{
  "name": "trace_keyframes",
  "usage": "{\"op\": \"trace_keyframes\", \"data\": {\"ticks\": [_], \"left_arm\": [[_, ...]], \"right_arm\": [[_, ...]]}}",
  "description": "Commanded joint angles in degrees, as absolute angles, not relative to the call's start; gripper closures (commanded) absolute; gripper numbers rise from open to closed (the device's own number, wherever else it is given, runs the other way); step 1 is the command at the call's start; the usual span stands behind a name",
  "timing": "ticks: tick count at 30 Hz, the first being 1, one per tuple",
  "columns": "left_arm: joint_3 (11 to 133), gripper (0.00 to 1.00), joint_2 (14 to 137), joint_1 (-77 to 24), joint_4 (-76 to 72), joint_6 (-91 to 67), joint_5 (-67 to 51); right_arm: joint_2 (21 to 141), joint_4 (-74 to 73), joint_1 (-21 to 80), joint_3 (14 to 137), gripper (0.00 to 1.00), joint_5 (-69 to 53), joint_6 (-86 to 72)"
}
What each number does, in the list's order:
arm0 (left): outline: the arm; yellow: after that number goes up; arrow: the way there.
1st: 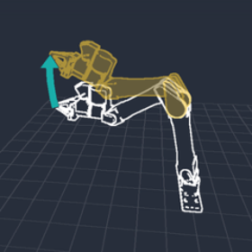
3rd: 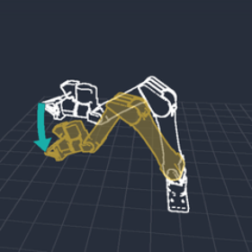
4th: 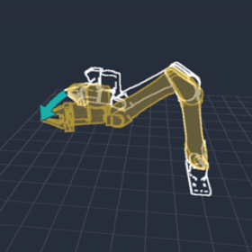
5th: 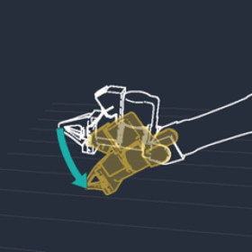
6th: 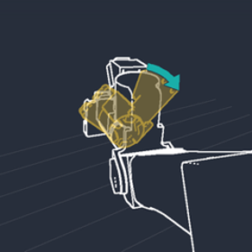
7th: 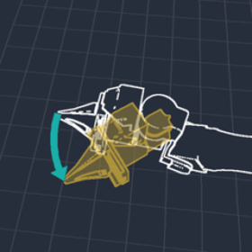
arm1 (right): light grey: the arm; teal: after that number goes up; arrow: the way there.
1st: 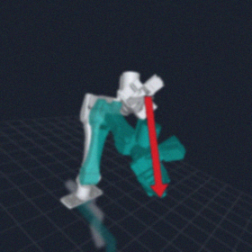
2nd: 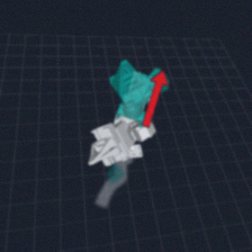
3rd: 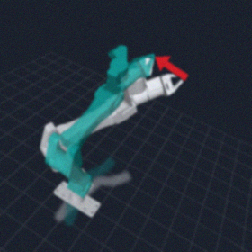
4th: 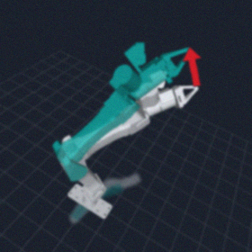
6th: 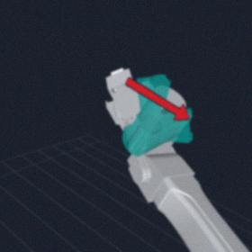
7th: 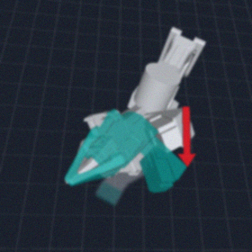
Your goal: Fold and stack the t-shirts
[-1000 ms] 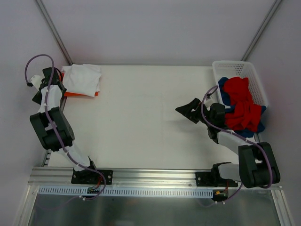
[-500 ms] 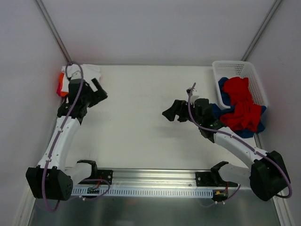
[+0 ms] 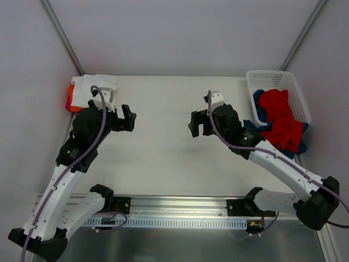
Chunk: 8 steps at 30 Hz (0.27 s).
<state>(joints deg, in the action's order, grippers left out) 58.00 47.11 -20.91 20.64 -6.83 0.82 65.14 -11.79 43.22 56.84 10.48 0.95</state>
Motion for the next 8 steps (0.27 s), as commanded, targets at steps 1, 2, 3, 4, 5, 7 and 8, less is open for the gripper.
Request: {"op": "trace_keyframes", "data": {"ticks": [1, 2, 3, 4, 5, 7, 8], "left_arm": [[55.02, 0.01, 41.94, -20.57, 17.76, -5.8, 11.67], [54.5, 0.01, 41.14, -20.57, 17.75, -5.97, 11.95], [54.23, 0.01, 40.35, -20.57, 17.67, -5.98, 11.78], [54.05, 0.01, 39.21, -20.57, 17.4, -6.06, 11.52], [53.97, 0.01, 38.94, -20.57, 17.4, -6.41, 11.69], [53.97, 0.01, 38.5, -20.57, 17.4, -6.5, 12.39], [54.14, 0.01, 38.5, -20.48, 17.32, -6.59, 12.91]], "right_arm": [[66.7, -14.24, 43.94, 60.81, 0.0, 12.74, 3.08], [67.32, -14.59, 43.95, 62.56, 0.01, 12.92, 3.16], [68.02, -15.2, 44.12, 63.54, 0.0, 12.83, 3.25], [69.51, -15.47, 44.21, 64.33, 0.0, 12.75, 3.43], [70.04, -15.82, 44.3, 65.82, 0.0, 12.48, 3.6], [70.84, -15.29, 44.47, 66.62, 0.01, 12.04, 3.69], [71.97, -15.38, 44.47, 67.75, 0.01, 11.43, 3.6]]}}
